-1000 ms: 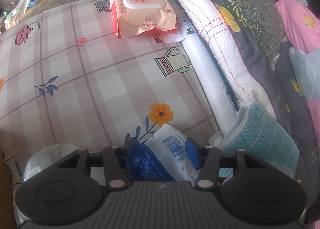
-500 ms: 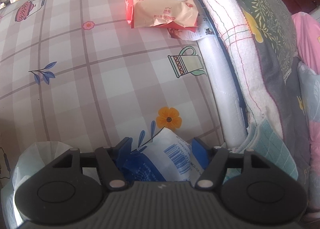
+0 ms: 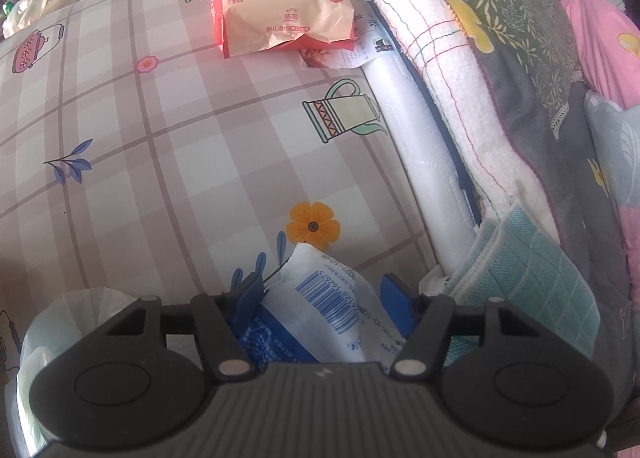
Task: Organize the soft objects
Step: 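Grasp the wet wipes pack with the left tool and lift it, then carry the wet wipes pack with the left tool over the cardboard box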
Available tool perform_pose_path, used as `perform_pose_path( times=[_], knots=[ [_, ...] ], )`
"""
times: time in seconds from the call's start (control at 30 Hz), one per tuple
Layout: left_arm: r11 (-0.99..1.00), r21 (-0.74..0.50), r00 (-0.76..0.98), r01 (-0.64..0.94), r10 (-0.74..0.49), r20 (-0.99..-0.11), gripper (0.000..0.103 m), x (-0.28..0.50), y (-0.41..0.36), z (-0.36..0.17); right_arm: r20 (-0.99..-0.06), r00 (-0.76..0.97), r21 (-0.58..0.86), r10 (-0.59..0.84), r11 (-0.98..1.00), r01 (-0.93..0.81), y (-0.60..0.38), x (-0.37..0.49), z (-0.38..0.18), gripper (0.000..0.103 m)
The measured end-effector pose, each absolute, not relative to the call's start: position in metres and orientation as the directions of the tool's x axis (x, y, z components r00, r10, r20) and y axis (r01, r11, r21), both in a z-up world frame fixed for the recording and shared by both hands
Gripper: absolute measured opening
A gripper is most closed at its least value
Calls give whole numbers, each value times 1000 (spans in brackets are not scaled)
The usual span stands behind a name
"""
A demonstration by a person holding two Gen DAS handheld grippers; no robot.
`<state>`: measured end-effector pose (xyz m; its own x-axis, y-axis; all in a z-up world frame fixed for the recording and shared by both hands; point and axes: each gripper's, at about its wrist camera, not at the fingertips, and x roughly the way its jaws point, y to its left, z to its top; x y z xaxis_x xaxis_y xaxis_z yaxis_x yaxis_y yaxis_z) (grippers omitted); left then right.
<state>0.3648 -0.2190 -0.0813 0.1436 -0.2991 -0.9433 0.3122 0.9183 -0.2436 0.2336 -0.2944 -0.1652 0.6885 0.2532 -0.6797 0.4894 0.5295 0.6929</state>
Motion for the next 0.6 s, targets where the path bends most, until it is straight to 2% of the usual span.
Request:
perform_pose_path(
  times=[0.6],
  knots=[
    [891,-242,372,384,-389,-843,61,328,-191,22,-550,801,734,236,594,329,-243,279,-123,50]
  ],
)
